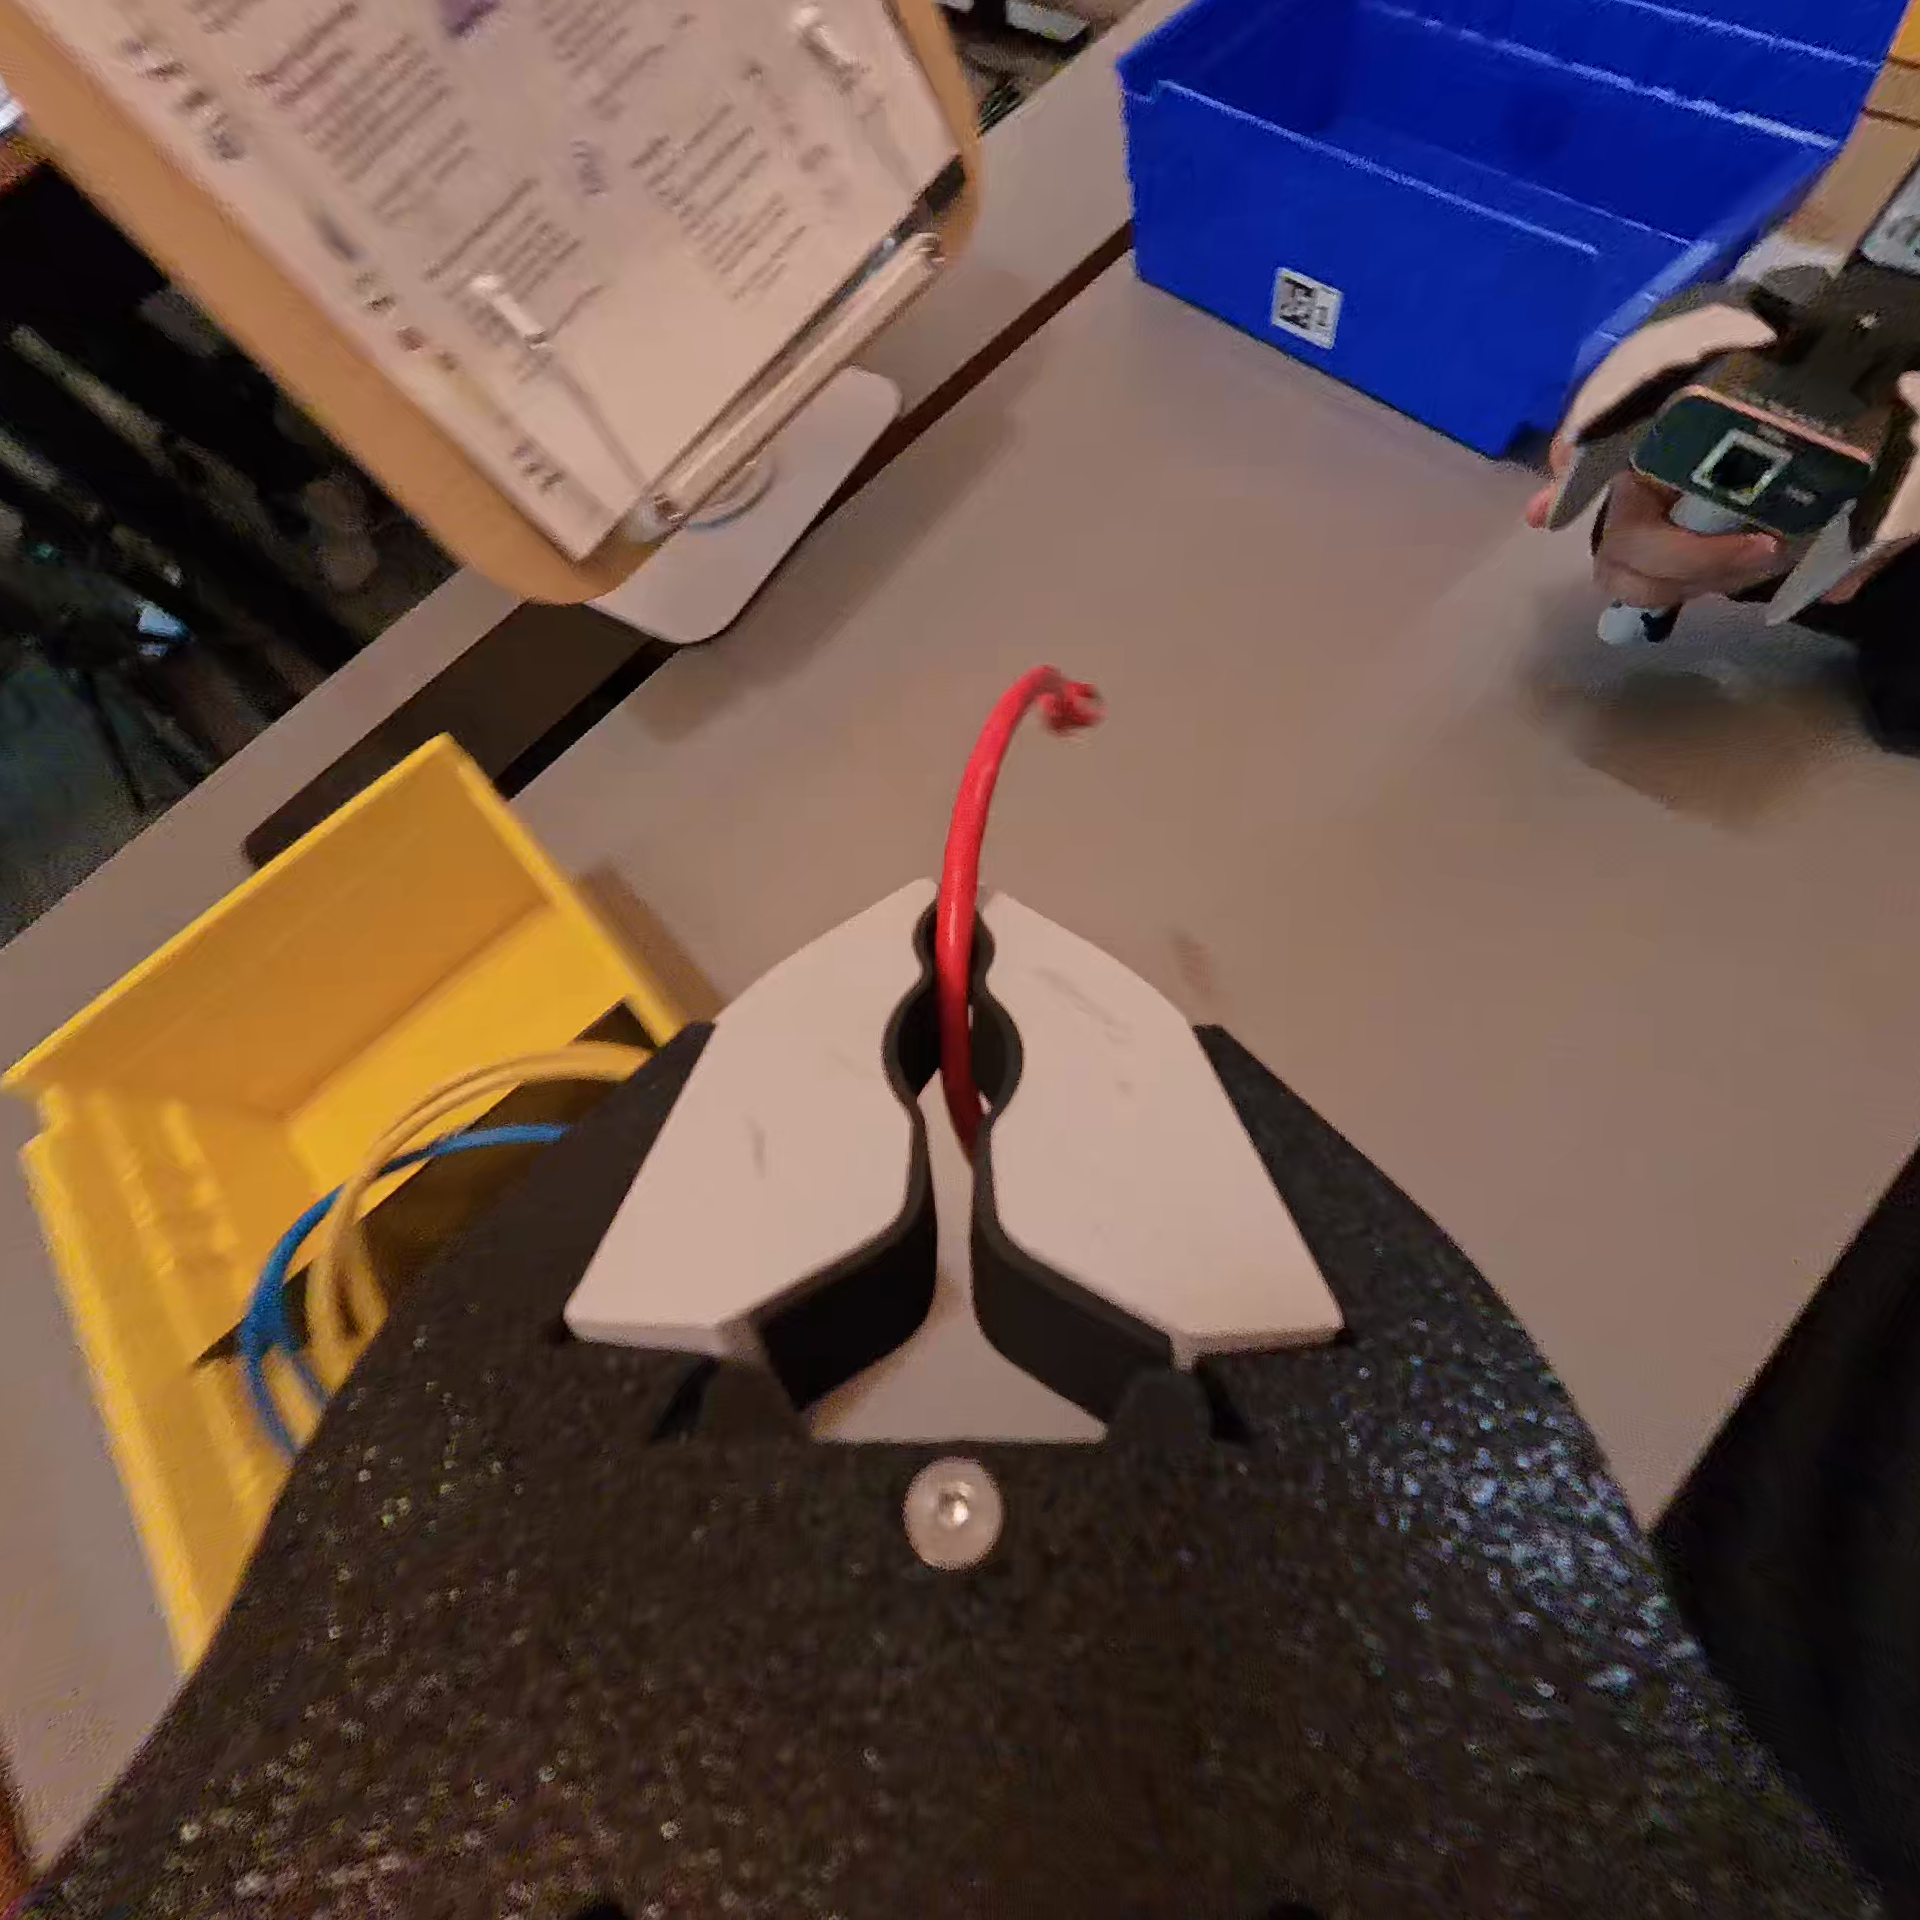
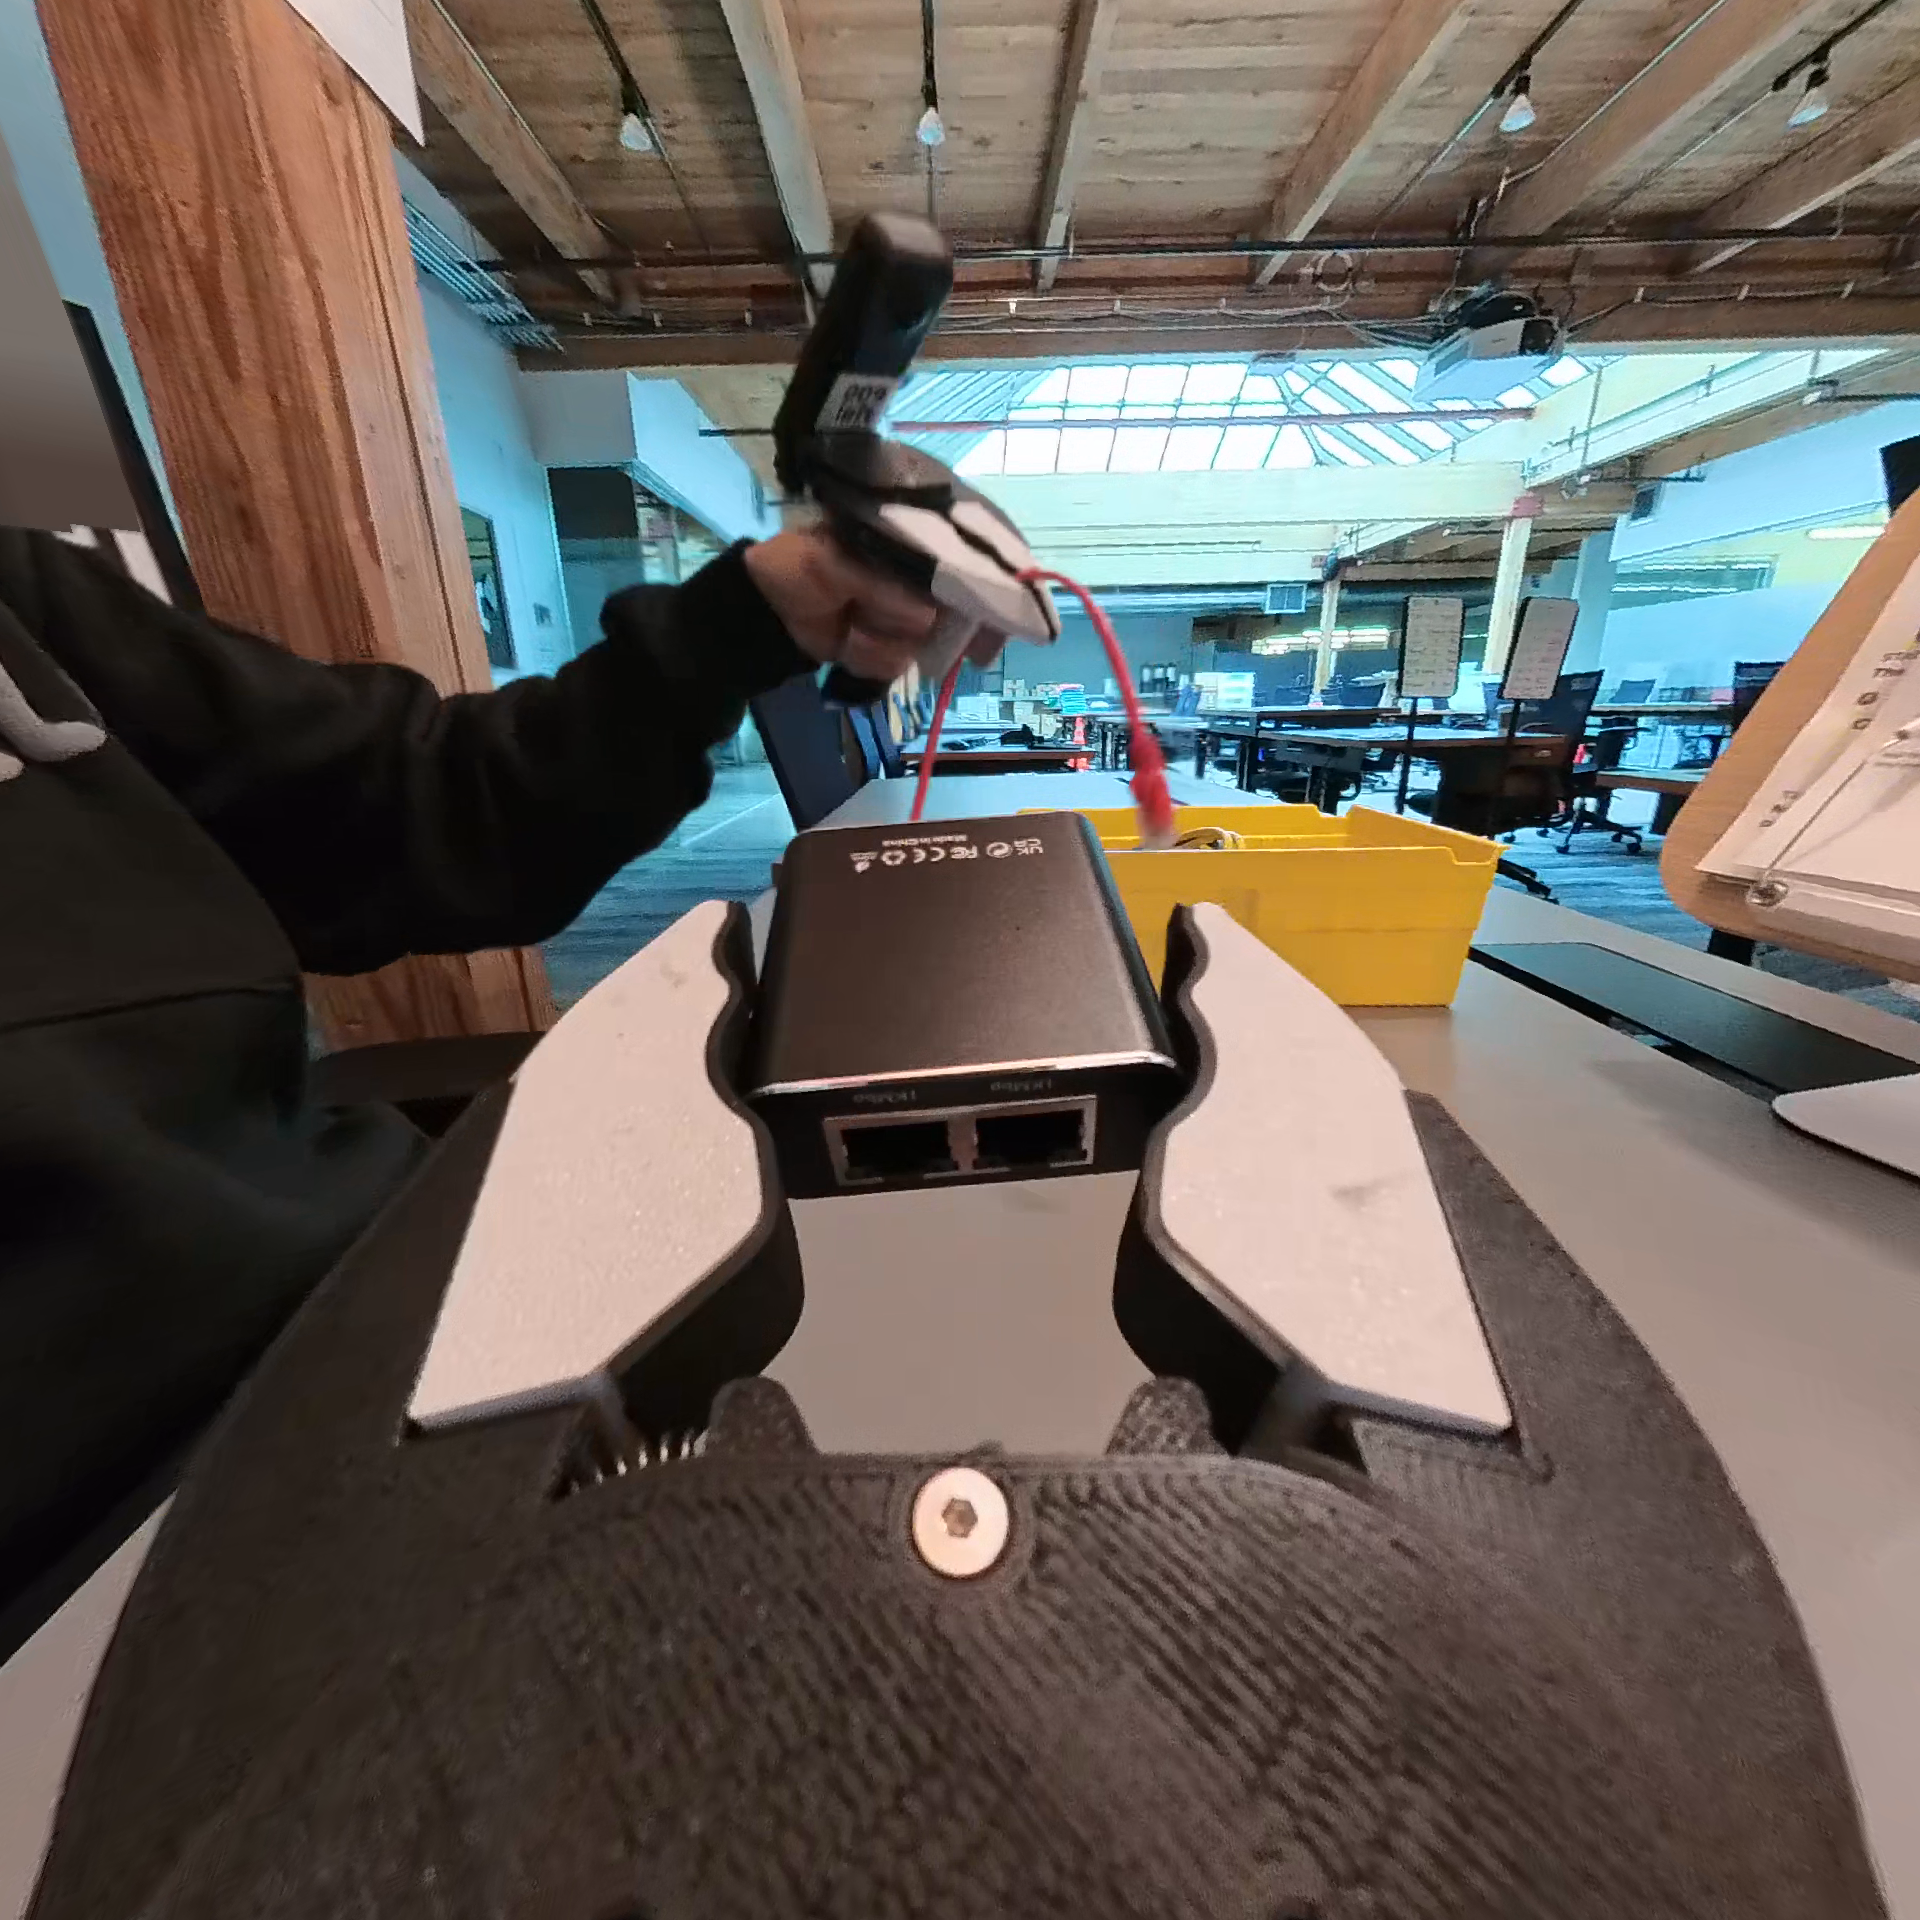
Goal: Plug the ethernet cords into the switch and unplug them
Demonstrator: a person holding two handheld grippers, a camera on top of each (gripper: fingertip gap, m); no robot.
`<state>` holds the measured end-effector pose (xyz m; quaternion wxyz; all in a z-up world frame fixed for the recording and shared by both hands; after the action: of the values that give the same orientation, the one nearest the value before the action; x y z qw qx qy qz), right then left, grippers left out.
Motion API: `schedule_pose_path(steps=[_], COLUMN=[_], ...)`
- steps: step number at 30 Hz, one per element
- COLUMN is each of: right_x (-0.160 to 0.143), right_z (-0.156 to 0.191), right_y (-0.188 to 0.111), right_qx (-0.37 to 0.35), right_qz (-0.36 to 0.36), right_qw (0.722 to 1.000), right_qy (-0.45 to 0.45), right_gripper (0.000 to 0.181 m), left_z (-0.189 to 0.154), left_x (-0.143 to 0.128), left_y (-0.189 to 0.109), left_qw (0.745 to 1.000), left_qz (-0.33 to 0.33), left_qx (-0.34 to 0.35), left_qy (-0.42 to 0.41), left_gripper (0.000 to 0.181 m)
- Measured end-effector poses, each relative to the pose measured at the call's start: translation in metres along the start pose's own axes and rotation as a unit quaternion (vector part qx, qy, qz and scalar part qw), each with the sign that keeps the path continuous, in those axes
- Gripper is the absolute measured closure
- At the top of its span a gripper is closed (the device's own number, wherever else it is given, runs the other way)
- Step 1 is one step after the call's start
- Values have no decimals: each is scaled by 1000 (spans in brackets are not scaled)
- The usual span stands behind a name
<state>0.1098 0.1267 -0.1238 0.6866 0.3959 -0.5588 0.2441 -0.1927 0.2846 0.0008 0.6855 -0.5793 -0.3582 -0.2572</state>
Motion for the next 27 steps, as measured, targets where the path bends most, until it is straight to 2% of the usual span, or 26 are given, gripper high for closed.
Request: schedule_pose_path(steps=[1,3,6,11,15,19,22,25,27], right_x=[0,1,4,7,7,7,6,3,3], right_z=[-1,-1,-1,0,2,4,5,5,5], right_y=[-1,-3,-6,-6,-5,-3,-2,-1,-1], right_qx=[-6,-10,-12,-14,-8,-6,-6,-7,-5], right_qz=[1,2,-1,-3,4,10,16,23,24], right_qw=[1000,1000,1000,1000,999,999,999,999,999], right_qy=[-3,-8,-16,-24,-31,-36,-38,-40,-38], right_gripper=[106,106,106,106,106,106,106,106,106], left_z=[-8,-24,-39,-58,-64,-52,-29,-17,-16], left_x=[-3,-9,-18,-27,-24,-30,-45,-66,-81], left_y=[17,50,90,130,130,124,116,111,112], left_qw=[1000,998,996,989,988,993,997,997,996], left_qz=[-9,-38,-45,-67,-86,-62,-37,-33,-12], left_qx=[-5,-11,6,-13,-31,11,61,38,-6], left_qy=[13,41,76,133,124,103,6,-57,-86], left_gripper=[181,181,181,181,181,181,181,181,181])
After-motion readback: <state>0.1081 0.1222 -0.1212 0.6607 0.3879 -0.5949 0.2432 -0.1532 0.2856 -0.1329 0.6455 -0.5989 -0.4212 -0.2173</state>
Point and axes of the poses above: each gripper's, where its closed fingertips meet, y out along the fingers, x out of its top, z = x × y across the jaws, the point moved 7 cm from there along -y, back along the fingers, and after that the axes turned 8 degrees about -x, right-handed, at the moved point
